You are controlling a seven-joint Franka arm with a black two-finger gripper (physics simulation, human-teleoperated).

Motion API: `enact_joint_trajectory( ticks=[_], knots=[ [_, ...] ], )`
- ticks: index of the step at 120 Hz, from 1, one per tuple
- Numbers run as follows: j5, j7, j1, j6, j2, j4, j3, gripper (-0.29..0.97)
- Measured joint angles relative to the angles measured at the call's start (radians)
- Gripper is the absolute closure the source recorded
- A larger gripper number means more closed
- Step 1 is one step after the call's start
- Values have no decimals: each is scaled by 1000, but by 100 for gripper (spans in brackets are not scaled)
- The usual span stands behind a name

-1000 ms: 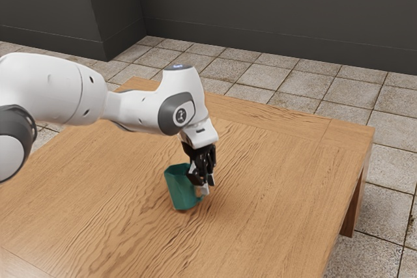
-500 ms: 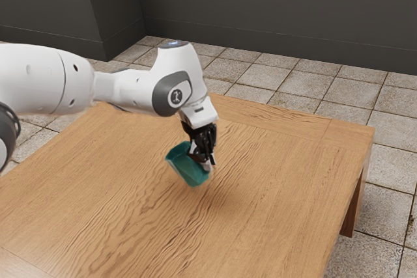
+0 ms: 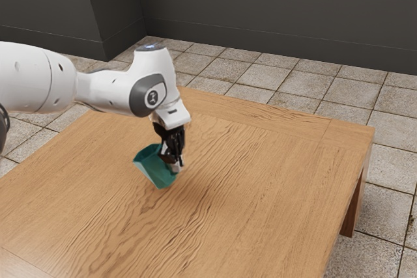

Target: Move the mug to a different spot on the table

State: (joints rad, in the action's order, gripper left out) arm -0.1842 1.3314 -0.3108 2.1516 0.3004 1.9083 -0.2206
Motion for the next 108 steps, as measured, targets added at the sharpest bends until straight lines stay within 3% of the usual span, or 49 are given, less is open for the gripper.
enact_joint_trajectory(
  ticks=[52,108],
  knots=[
    [38,-9,1,18,42,-56,-41,72],
    [43,-16,1,19,55,-23,-66,71]
  ],
)
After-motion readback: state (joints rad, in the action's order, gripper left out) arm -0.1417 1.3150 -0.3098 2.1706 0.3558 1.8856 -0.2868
